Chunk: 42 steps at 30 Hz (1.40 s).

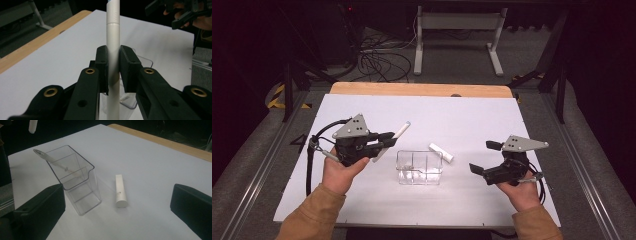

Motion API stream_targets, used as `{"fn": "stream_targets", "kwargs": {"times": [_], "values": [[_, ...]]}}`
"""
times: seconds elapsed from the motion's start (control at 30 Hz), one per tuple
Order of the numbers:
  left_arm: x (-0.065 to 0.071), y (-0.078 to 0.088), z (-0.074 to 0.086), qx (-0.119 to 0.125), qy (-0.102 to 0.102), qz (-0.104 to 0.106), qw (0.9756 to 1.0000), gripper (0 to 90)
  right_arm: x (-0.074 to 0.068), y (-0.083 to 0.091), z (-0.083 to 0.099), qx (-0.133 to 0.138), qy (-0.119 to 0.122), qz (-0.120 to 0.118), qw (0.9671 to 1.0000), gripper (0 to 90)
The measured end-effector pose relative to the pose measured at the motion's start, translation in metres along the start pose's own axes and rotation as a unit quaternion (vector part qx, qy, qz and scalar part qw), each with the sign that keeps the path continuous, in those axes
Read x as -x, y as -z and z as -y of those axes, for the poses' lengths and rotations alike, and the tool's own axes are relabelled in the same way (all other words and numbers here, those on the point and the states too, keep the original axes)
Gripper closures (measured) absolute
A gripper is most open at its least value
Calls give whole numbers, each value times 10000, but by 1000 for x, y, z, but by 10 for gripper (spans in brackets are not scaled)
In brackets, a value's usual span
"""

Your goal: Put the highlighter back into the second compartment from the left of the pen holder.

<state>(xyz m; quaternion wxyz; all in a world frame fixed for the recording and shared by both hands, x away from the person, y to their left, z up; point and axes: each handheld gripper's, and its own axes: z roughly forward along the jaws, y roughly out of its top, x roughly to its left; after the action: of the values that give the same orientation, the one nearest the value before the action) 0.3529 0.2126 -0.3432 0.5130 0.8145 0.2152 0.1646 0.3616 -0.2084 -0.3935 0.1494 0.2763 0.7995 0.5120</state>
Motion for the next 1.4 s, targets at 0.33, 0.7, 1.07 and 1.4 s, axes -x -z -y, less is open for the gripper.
{"fn": "stream_targets", "kwargs": {"times": [0.33, 0.7, 1.07, 1.4], "values": [[4, -5, -2, 314, 2, 155, 9994, 778, 1, 2, 0, 14, -5, 12, 10000, 3], [11, -24, -8, 578, -44, 267, 9980, 778, 0, -1, 0, -12, -7, -31, 10000, 3], [13, -47, -8, 718, -27, 462, 9963, 778, 0, -2, 2, -29, -26, -46, 10000, 3], [16, -69, -8, 751, -19, 712, 9946, 777, 0, -2, 3, -35, -11, -59, 10000, 2]]}}
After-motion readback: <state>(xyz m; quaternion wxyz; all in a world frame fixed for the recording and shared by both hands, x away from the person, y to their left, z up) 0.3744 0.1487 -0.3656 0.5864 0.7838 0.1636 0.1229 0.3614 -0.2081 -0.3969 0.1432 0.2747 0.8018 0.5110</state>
